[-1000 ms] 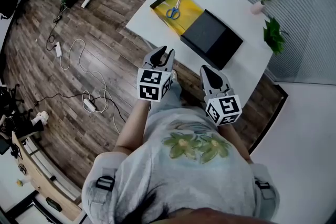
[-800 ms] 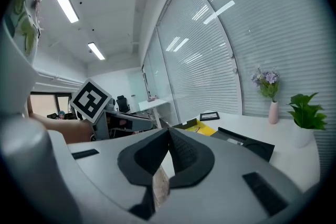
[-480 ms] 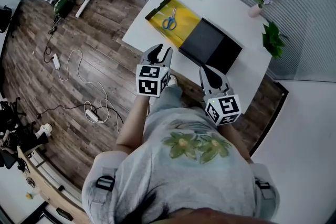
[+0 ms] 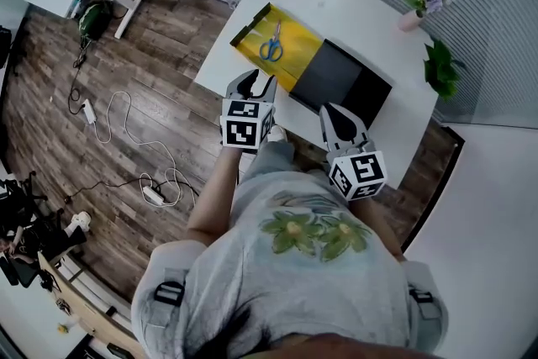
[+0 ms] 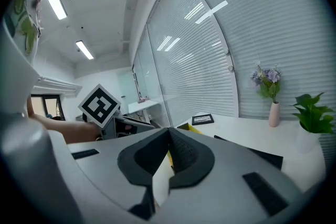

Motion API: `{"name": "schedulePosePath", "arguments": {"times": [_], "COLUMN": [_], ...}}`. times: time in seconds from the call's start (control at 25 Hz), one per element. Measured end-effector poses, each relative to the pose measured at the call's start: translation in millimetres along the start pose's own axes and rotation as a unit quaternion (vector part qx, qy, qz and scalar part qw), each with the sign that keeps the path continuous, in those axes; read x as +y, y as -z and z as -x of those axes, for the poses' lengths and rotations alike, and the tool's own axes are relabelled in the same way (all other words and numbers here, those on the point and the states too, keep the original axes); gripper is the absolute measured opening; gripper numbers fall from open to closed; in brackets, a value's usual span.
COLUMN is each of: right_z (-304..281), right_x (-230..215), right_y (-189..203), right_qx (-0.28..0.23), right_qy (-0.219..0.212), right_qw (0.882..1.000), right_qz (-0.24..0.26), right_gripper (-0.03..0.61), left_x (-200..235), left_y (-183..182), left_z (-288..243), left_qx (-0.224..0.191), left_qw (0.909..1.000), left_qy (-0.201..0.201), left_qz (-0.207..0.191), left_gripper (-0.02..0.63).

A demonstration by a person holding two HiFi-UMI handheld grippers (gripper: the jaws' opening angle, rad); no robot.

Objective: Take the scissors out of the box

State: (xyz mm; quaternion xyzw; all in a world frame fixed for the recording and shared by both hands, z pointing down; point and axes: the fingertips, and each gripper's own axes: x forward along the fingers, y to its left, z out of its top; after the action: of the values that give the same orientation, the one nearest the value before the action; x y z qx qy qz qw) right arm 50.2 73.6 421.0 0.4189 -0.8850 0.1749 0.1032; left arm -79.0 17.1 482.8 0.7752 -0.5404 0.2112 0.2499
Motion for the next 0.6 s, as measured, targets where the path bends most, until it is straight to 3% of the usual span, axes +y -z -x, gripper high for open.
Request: {"name": "schedulePosePath", "arguments": {"times": [0.6], "right_z": [-50.6], "right_x": [-15.3], "right_y": [2.8], "right_qx": [0.024], "right_qy": [0.046], "right_qw": [0.998], "right_qz": [-0.022], "right_gripper": [0.008], "left_x": [37.0], "left_y": [21.4], "left_z": [-83.0], "left_qx": [0.081], "left_qw": [0.9962], "left_qy": [0.007], "left_qz": [-0.031], "left_gripper": [0.141]}}
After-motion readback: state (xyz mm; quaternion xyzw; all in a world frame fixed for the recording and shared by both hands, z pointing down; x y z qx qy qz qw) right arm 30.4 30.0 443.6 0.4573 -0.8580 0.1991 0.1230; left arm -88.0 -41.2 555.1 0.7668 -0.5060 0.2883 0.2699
